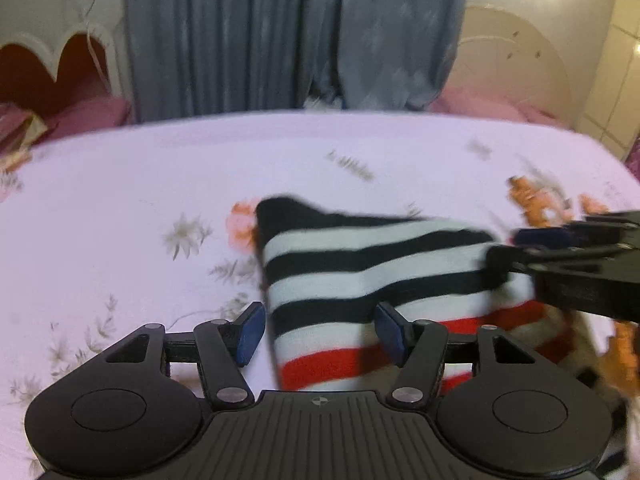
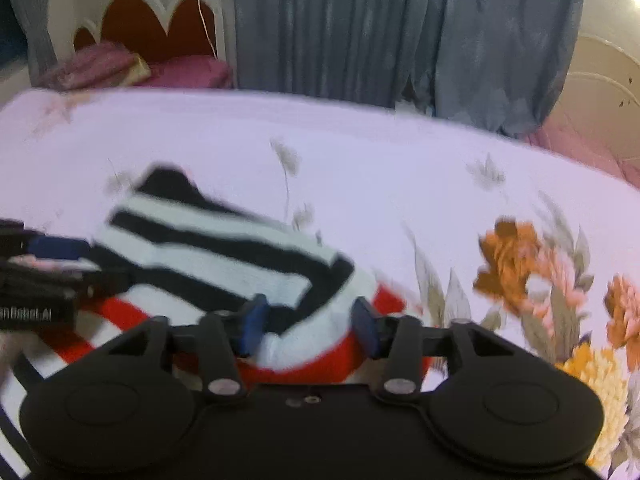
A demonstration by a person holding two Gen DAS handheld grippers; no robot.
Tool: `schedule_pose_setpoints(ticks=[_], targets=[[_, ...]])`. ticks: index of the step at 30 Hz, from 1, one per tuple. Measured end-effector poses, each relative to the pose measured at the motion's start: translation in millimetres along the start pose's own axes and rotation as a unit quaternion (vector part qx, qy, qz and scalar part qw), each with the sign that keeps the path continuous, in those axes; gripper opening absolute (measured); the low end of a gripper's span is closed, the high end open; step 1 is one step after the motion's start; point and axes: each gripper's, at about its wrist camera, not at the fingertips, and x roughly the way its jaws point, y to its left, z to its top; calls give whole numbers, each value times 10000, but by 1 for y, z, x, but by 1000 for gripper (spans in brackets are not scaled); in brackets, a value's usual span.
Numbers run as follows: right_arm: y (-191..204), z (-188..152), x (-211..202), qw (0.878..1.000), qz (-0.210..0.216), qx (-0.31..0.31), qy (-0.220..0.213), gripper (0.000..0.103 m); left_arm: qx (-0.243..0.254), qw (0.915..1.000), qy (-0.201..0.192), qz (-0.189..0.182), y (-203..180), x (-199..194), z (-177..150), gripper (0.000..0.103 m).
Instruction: Fold small clothes
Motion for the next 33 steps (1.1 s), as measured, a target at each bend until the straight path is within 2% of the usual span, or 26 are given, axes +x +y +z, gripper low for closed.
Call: schedule_pose_setpoints(ticks=[3, 6, 8, 13, 17, 20, 25, 27, 30, 33], targets=[[3, 4, -4, 9998, 210, 43, -12, 29, 343, 9994, -48, -82, -17, -14, -2, 61], [5, 0, 1, 9994, 307, 86, 142, 29, 483, 9985, 254, -63, -28, -2, -11, 61], [6, -8, 12, 9988, 277, 52, 398, 31, 474, 9986, 255, -12, -31, 3, -14, 61], [0, -11, 9, 9986, 287, 280, 345, 35, 497, 9983, 292, 104, -37, 1, -12, 61], [-4, -16, -11, 9980, 419, 434, 186, 35, 435, 9986, 237, 177, -39, -10, -11, 61], [-10, -25, -32, 9966, 579, 574, 91, 35, 356, 9993, 36, 79, -45, -35, -17, 61], [-10, -46, -63, 9952, 756, 620, 101, 34, 345, 9993, 106, -29, -56, -61, -38, 61], [-9, -56, -67, 9948, 781, 633, 170, 34, 465, 9984, 321, 98, -59, -54, -49, 61], [-7, -71, -56, 9949, 698, 589, 435, 34, 613, 9971, 366, 262, -66, -52, -53, 61], [-14, -70, -69, 9939, 758, 771, 218, 36, 447, 9981, 204, 369, -63, -65, -47, 61]])
